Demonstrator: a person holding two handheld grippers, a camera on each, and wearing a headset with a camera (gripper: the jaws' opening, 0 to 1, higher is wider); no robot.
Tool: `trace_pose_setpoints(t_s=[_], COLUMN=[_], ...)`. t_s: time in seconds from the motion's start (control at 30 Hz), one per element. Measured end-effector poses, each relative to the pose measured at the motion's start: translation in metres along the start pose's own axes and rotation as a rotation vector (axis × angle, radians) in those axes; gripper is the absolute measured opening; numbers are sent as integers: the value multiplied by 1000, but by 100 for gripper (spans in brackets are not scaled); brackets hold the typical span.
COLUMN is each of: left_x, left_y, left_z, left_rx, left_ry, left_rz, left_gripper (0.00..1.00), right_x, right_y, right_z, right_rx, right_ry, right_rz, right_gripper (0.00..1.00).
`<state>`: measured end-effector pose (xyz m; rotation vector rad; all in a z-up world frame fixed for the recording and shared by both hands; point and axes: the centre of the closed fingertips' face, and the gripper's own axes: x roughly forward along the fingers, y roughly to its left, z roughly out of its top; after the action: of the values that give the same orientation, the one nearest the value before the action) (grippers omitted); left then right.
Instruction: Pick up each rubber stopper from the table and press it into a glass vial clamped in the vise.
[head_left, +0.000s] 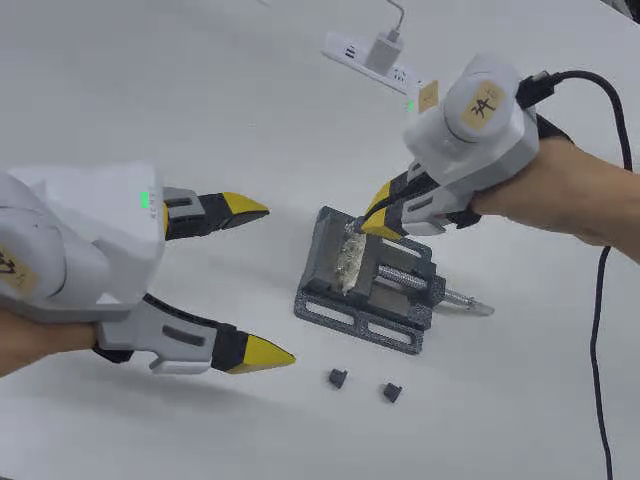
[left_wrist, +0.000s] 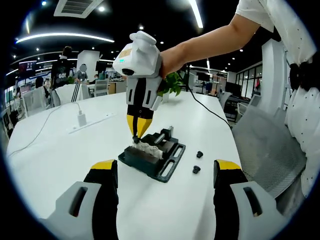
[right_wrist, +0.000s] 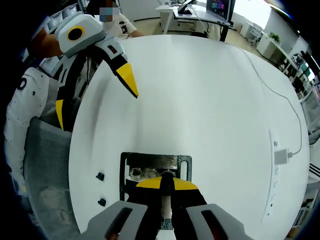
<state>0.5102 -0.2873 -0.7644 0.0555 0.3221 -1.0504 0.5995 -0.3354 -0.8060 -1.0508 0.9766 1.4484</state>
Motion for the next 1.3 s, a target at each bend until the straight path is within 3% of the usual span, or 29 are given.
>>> trace_pose_setpoints(t_s=[1.3], left_x=[5], left_y=[4], left_z=[7], left_rx=[1], left_ry=[-20], left_rz=[2], left_gripper=[77], right_x=[5], right_y=[-4], right_z=[-1], right_rx=[-61], right_ry=[98], right_rz=[6], right_gripper=[0])
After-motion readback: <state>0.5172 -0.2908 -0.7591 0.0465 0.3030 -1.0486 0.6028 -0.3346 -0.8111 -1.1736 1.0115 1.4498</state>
